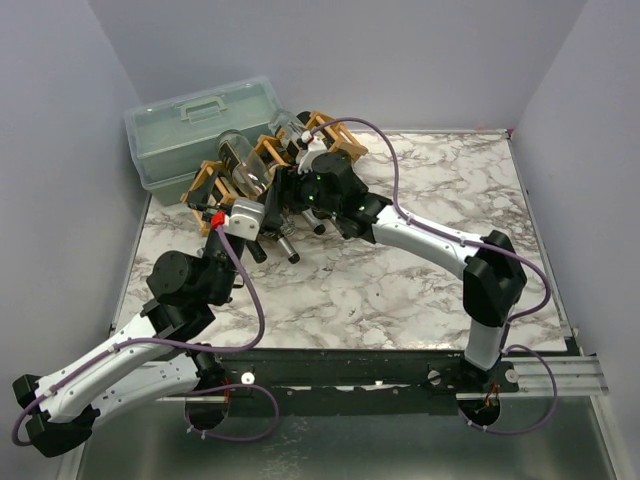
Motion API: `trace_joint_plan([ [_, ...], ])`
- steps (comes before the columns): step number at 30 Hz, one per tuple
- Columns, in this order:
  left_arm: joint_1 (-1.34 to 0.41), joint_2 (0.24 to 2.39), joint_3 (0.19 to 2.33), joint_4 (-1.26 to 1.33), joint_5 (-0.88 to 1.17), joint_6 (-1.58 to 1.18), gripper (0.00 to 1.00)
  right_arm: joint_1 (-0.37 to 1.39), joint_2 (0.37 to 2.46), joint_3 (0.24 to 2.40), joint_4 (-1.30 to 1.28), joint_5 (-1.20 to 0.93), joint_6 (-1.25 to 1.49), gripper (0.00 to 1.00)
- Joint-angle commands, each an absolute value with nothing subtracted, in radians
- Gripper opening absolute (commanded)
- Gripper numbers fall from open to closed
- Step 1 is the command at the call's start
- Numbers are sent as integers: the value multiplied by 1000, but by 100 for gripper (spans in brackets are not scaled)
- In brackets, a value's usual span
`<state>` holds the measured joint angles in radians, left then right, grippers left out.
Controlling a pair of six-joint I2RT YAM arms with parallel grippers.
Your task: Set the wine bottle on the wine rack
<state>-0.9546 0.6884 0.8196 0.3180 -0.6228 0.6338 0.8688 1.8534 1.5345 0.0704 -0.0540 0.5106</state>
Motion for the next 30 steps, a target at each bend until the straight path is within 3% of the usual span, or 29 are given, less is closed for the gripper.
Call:
trace_joint_plan([
  [1, -948, 672, 804, 355, -643, 638, 98, 877, 1781, 1566, 9, 29, 477, 75],
  [13, -946, 659, 798, 376, -653, 631, 98, 877, 1536, 1491, -92, 100, 420, 84],
  [18, -939, 655, 805, 380, -653, 610, 99, 879, 1380, 1417, -122, 169, 389, 100],
  [30, -936, 647, 858, 384, -651, 530, 99, 877, 1003, 1276, -150, 373, 325, 100],
])
